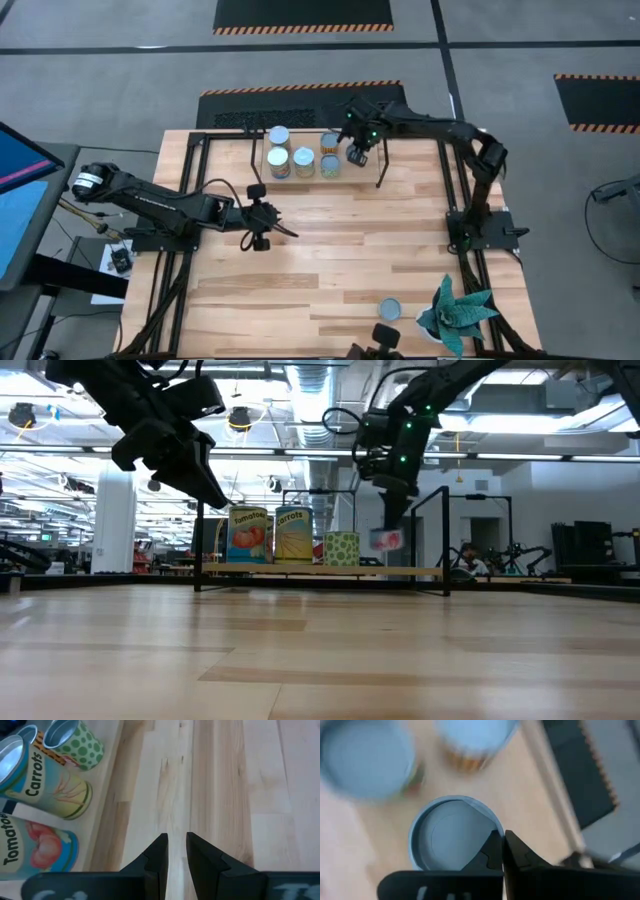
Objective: Pick and place cans onto a shelf
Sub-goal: Put the canned salmon on the shelf
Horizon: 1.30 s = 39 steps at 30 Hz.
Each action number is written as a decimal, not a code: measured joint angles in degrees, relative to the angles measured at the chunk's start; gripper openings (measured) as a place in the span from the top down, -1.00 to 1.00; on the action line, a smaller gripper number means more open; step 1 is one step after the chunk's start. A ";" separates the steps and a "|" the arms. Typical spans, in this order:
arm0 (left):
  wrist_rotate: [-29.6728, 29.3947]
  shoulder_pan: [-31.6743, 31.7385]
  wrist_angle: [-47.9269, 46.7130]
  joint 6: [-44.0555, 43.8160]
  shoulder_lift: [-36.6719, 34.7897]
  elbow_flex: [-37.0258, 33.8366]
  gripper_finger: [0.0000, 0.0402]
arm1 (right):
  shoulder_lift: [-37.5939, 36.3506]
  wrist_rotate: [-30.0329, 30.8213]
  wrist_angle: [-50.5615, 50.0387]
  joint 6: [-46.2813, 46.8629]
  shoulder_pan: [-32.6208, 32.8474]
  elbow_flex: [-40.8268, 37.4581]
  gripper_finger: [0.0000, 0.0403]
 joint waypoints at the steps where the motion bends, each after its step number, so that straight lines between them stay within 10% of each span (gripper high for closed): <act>1: 0.11 0.02 0.01 0.00 0.00 0.00 0.71 | 0.47 0.14 -0.98 -0.61 0.15 -0.06 0.98; 39: 2.78 0.08 0.03 -0.67 0.00 0.00 0.71 | 2.46 -1.50 -0.30 -13.20 2.54 -0.63 0.75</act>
